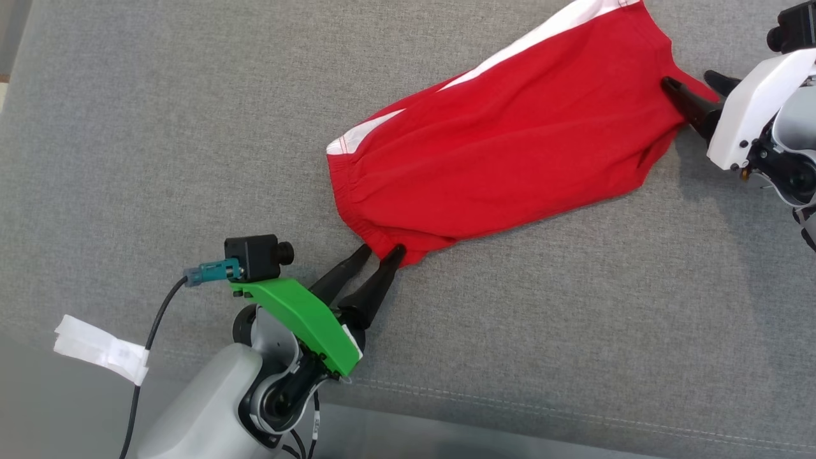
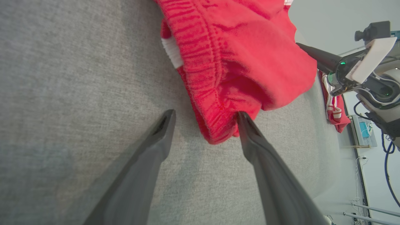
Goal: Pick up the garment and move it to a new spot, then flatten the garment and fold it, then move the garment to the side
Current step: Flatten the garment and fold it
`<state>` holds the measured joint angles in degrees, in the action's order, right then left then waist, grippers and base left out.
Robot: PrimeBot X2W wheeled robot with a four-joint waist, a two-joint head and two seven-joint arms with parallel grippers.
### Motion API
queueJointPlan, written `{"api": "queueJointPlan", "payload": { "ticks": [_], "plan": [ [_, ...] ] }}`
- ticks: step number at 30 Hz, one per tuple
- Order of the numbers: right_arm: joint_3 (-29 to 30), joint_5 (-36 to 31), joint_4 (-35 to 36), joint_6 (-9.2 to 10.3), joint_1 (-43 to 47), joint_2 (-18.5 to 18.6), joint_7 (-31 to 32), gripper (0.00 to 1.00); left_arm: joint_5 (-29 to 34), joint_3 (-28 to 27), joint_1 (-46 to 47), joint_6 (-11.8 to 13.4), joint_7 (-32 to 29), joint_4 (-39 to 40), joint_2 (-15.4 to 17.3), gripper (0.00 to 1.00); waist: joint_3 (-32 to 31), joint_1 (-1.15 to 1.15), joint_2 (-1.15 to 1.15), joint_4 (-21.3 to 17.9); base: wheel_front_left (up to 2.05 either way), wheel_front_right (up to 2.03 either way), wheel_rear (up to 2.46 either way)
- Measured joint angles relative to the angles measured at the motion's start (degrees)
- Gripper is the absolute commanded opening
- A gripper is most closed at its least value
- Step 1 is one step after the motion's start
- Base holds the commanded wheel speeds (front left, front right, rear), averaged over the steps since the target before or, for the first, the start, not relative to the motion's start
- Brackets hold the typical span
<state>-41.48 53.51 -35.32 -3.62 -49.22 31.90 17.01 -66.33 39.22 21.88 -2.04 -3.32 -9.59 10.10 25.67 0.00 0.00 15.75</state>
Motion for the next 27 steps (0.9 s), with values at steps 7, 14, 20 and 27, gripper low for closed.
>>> {"api": "queueJointPlan", "payload": {
  "ticks": [7, 14, 20, 27],
  "plan": [
    [-0.14, 1.12, 0.09, -0.58, -0.62, -0.87, 1.67, 1.0, 0.01, 0.13, 1.74, -0.3, -0.67, -2.52, -0.3, 1.0, 0.23, 0.0, 0.0, -0.18, 0.0, 0.0, 0.0],
    [-0.46, 2.79, 0.14, -1.19, -0.92, -1.42, 4.39, 1.0, -0.14, 0.44, 3.63, -1.07, -1.76, -4.58, -1.74, 1.0, 0.32, 0.0, 0.0, -0.48, 0.0, 0.0, 0.0],
    [-0.7, 3.49, 0.1, -1.34, -1.87, -1.47, 6.86, 1.0, -0.66, 0.83, 4.93, -1.56, -2.9, -6.5, -2.4, 0.37, 0.6, 0.0, 0.0, -0.57, 0.0, 0.0, 0.0],
    [-0.73, 5.05, 0.12, -1.41, -2.33, -1.68, 9.0, 0.05, -1.52, 1.12, 5.65, -2.5, -3.77, -8.77, -3.14, 0.0, 0.79, 0.0, 0.0, -0.49, 0.0, 0.0, 0.0]
  ]
}}
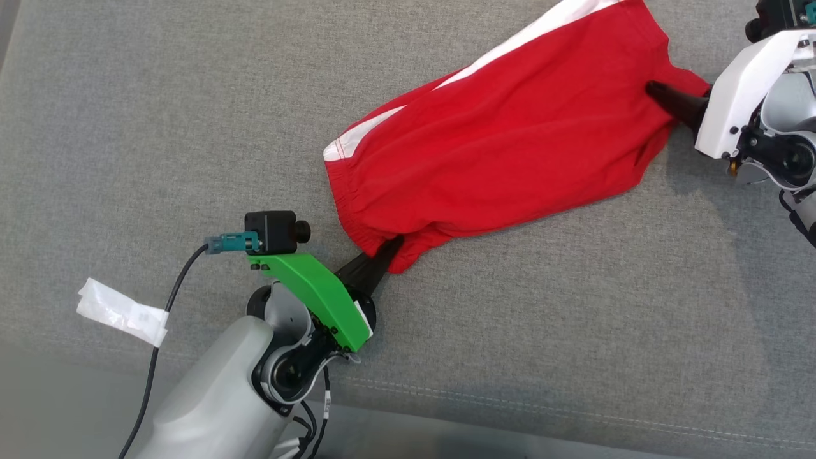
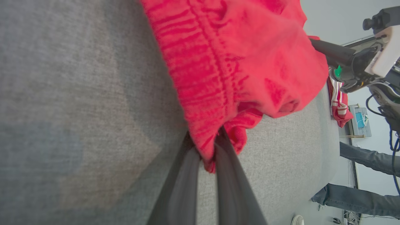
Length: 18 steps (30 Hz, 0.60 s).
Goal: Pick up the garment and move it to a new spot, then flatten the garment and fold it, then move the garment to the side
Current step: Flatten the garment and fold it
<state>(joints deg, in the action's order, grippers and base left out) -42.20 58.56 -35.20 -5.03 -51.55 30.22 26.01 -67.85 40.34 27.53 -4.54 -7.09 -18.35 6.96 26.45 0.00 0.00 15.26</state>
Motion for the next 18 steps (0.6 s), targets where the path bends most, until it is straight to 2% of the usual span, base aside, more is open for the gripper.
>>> {"api": "queueJointPlan", "payload": {
  "ticks": [1, 10, 15, 18],
  "plan": [
    [-0.03, 0.01, 0.02, -0.01, -0.01, -0.04, 0.29, 0.0, -0.03, 0.01, 0.14, -0.05, -0.05, -0.19, -0.03, 0.0, 0.0, 0.0, 0.0, 0.0, 0.0, 0.0, 0.0],
    [-0.19, 1.6, 0.2, -0.62, 0.2, -0.67, 1.37, 0.0, -0.04, 0.34, 1.11, -1.21, -0.97, -1.52, 0.22, 0.0, -0.28, 0.0, 0.0, -0.19, 0.0, 0.0, 0.0],
    [0.26, 3.02, 0.84, -1.02, 1.34, -1.04, 1.35, 0.0, -1.89, 0.45, 1.24, -1.88, -2.79, -1.47, 2.04, 0.0, -1.07, 0.0, 0.0, -0.83, 0.0, 0.0, 0.0],
    [0.8, 4.61, 1.7, -1.2, 3.16, -0.87, 1.33, 0.0, -2.83, 0.43, 1.22, -2.03, -4.35, -1.0, 4.55, 0.0, -1.88, 0.0, 0.0, -1.6, 0.0, 0.0, 0.0]
  ]
}}
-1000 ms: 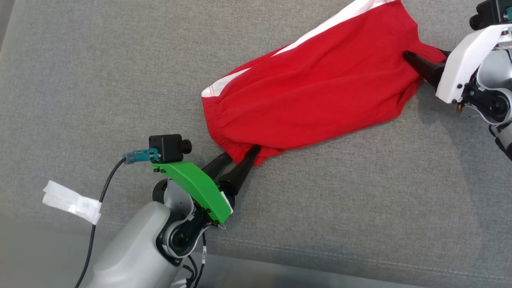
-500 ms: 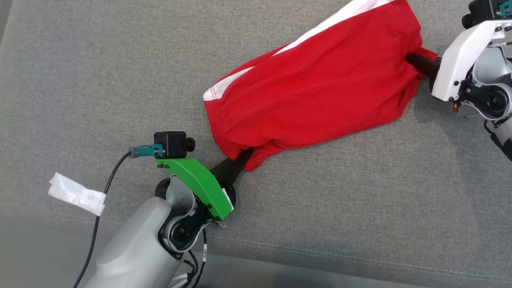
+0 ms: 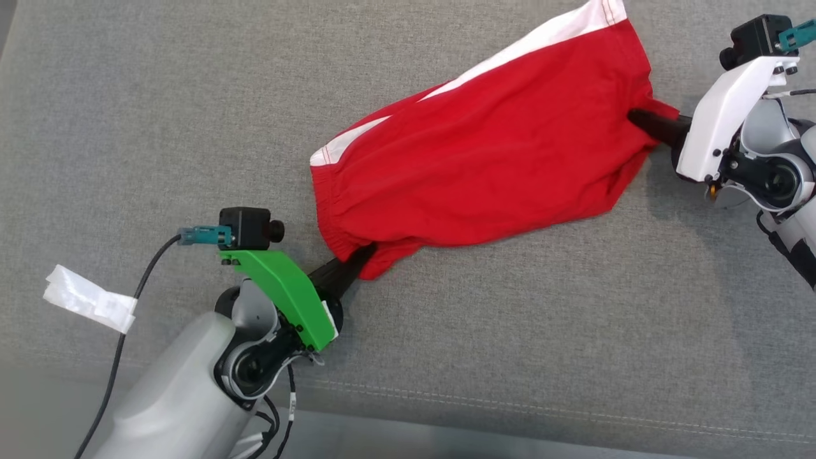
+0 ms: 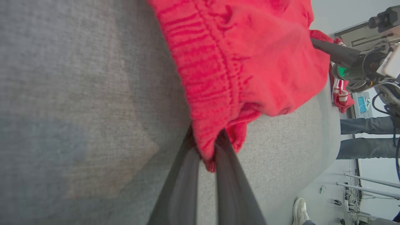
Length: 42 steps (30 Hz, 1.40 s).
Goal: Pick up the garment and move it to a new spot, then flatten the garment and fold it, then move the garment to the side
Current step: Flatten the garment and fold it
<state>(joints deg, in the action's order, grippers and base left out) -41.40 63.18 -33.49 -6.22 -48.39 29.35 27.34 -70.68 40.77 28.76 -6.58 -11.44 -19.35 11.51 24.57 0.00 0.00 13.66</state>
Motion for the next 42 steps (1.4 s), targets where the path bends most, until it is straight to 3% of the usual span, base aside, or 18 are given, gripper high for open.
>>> {"api": "queueJointPlan", "payload": {
  "ticks": [11, 21, 35, 36, 37, 38, 41, 42],
  "plan": [
    [0.11, 3.77, 5.14, -0.41, 8.31, 0.21, -1.68, 0.0, -2.98, 0.62, -1.01, -0.48, -6.22, 2.33, 7.78, 0.0, -3.06, 0.0, 0.0, -2.82, 0.0, 0.0, 0.0],
    [-0.65, 5.69, 10.16, -0.82, 16.61, -1.03, -4.47, 0.0, -6.71, -0.54, -3.26, -0.48, -9.03, 4.83, 12.83, 0.0, -5.83, 0.0, 0.0, -6.95, 0.0, 0.0, 0.0],
    [0.53, 6.98, 15.85, -0.81, 22.03, 0.81, -7.67, 0.0, -7.28, -0.48, -3.85, -0.48, -10.79, 7.15, 14.65, 0.0, -6.98, 0.0, 0.0, -10.35, 0.0, 0.0, 0.0],
    [0.73, 6.98, 16.31, -0.75, 22.11, 0.78, -8.26, 0.1, -7.32, -0.46, -3.86, -0.48, -10.85, 7.31, 14.74, 0.0, -6.91, 0.0, 0.0, -10.37, 0.0, 0.0, 0.0],
    [1.01, 6.98, 16.88, -0.65, 22.16, 0.82, -8.67, 0.38, -7.38, -0.42, -3.87, -0.48, -11.28, 7.6, 14.88, 0.0, -6.8, 0.0, 0.0, -10.37, 0.0, 0.0, 0.0],
    [1.24, 6.97, 17.44, -0.33, 22.17, 0.96, -8.73, 0.96, -7.54, -0.31, -3.87, -0.48, -11.29, 8.02, 14.99, 0.0, -6.64, 0.0, 0.0, -10.34, 0.0, 0.0, 0.0],
    [1.34, 6.87, 17.83, -0.22, 22.53, 1.08, -9.35, 1.0, -7.73, -0.2, -4.06, -0.48, -11.28, 8.28, 15.18, 0.0, -6.3, 0.0, 0.0, -10.21, 0.0, 0.0, 0.0],
    [1.55, 6.88, 17.98, -0.07, 22.95, 1.13, -9.78, 1.0, -7.73, -0.07, -4.17, -0.48, -11.28, 8.27, 15.29, 0.16, -6.27, 0.0, 0.0, -10.14, 0.0, 0.0, 0.0]
  ]
}}
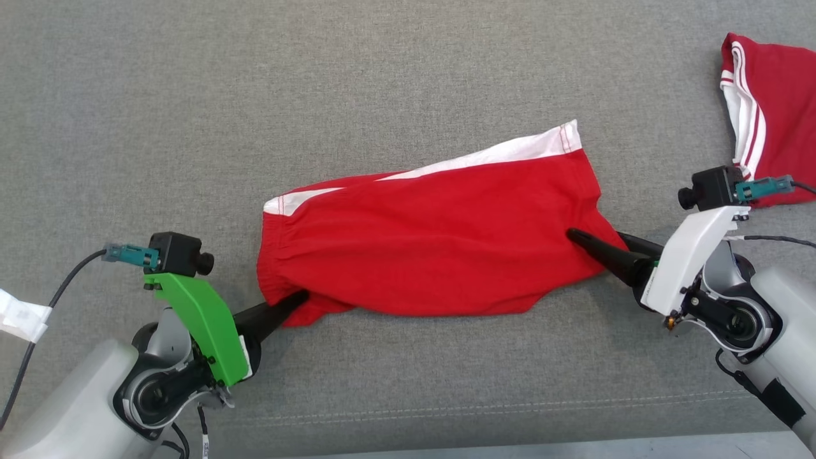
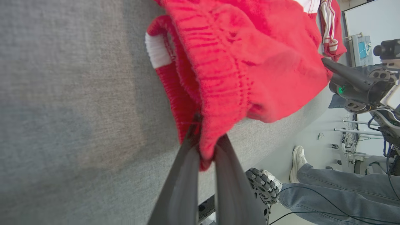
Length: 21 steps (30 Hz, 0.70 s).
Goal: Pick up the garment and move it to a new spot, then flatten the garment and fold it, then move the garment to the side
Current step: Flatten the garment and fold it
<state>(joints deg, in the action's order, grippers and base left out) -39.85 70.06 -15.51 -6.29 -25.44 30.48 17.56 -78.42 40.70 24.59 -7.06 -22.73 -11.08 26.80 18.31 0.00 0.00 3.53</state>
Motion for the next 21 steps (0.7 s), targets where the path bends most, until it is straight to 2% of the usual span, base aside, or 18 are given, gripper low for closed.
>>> {"api": "queueJointPlan", "payload": {
  "ticks": [1, 2, 3, 4, 8, 10, 17, 21],
  "plan": [
    [0.27, 0.02, 0.1, 0.41, 0.41, 0.1, -0.26, 1.0, 0.0, 0.13, -0.1, 0.0, 0.0, -0.03, 0.03, 0.35, 0.01, 0.0, 0.0, 0.11, 0.0, 0.0, 0.0],
    [0.56, 0.04, 0.31, 0.43, 0.76, 0.33, -0.43, 1.0, 0.02, 0.19, -0.27, 0.0, 0.0, -0.02, 0.07, 0.49, 0.04, 0.0, 0.0, 0.25, 0.0, 0.0, 0.0],
    [0.8, 0.05, 0.6, 0.77, 0.92, 0.59, -0.47, 1.0, 0.12, 0.27, -0.41, 0.0, 0.01, 0.13, 0.15, 0.78, 0.1, 0.0, 0.0, 0.39, 0.0, 0.0, 0.0],
    [1.03, 0.1, 0.82, 0.91, 0.95, 0.8, -0.62, 1.0, 0.38, 0.35, -0.49, 0.0, 0.14, 0.25, 0.19, 1.0, 0.16, 0.0, 0.0, 0.54, 0.0, 0.0, 0.0],
    [1.78, 0.1, 2.63, 0.92, 0.92, 1.53, -0.91, 1.0, 2.37, 0.25, -0.54, 0.0, 2.4, 0.58, 0.81, 1.0, 0.05, 0.0, 0.0, 1.03, 0.0, 0.0, 0.0],
    [2.27, 0.07, 3.15, 1.16, 0.86, 2.05, -1.47, 1.0, 6.17, 0.34, -0.54, 0.0, 4.12, 0.58, 1.77, 1.0, -0.07, 0.0, 0.0, 1.21, 0.0, 0.0, 0.0],
    [2.98, -0.49, 2.77, 3.49, -0.04, 3.43, -1.44, 1.0, 13.14, 1.08, -0.55, 0.23, 9.11, 2.77, 2.16, 1.0, -0.33, 0.0, 0.0, 2.42, 0.0, 0.0, 0.0],
    [2.89, -0.94, 0.24, 5.3, -0.28, 3.59, -1.09, 1.0, 17.71, 1.32, -0.55, 1.98, 12.83, 3.92, 2.13, 1.0, -0.16, 0.0, 0.0, 3.54, 0.0, 0.0, 0.0]
  ]
}}
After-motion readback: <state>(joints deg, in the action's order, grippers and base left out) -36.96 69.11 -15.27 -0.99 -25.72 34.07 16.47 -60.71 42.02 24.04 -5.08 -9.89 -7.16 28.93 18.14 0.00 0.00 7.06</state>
